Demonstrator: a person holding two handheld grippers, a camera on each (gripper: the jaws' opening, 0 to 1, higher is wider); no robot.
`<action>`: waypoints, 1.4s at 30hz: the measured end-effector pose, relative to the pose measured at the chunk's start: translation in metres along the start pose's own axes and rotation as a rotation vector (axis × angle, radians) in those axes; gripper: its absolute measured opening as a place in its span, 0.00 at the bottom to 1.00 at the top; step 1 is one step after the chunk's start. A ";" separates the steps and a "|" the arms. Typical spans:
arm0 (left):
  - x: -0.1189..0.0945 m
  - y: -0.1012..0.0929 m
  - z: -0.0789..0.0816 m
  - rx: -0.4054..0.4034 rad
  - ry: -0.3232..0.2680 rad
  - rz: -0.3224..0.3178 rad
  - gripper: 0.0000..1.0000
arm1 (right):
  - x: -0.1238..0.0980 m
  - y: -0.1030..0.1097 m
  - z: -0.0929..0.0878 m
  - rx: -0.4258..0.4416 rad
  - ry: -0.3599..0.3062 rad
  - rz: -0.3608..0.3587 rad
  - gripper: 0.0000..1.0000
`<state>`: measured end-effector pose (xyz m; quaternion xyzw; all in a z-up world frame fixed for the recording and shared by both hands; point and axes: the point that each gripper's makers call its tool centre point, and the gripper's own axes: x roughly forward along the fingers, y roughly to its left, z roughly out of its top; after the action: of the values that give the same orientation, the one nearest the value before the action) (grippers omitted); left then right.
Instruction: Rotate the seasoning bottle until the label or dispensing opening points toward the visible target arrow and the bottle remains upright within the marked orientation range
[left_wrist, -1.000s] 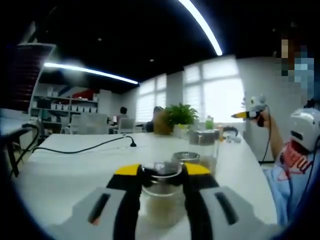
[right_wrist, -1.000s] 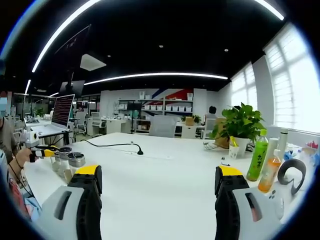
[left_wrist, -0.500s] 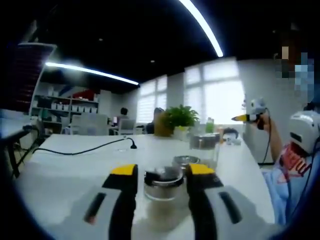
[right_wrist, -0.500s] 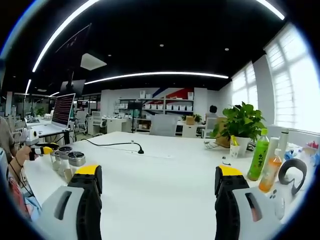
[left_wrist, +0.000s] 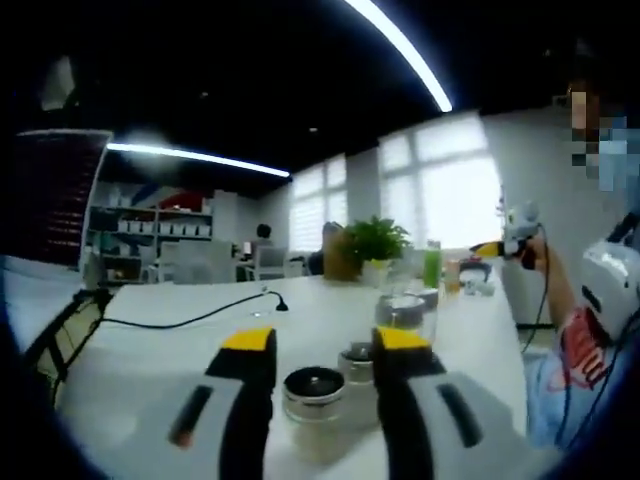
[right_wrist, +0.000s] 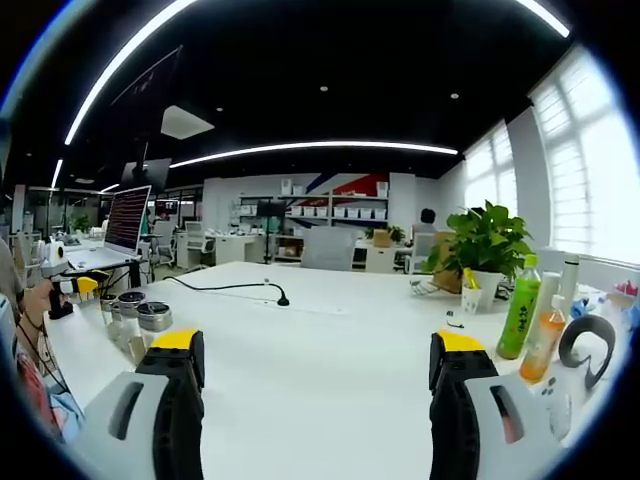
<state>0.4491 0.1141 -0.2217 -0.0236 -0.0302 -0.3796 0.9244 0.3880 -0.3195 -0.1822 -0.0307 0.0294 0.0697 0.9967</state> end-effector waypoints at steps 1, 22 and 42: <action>0.000 -0.003 0.001 0.028 0.014 0.007 0.42 | 0.000 0.000 0.000 -0.001 -0.001 -0.001 0.96; -0.001 -0.008 0.057 0.060 0.007 0.202 0.83 | 0.000 -0.012 -0.004 0.019 0.006 -0.023 0.96; -0.030 -0.003 0.063 0.086 0.055 0.319 1.00 | -0.005 -0.010 0.003 0.014 -0.020 -0.035 0.97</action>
<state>0.4236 0.1373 -0.1609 0.0217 -0.0170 -0.2271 0.9735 0.3847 -0.3296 -0.1780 -0.0237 0.0195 0.0523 0.9982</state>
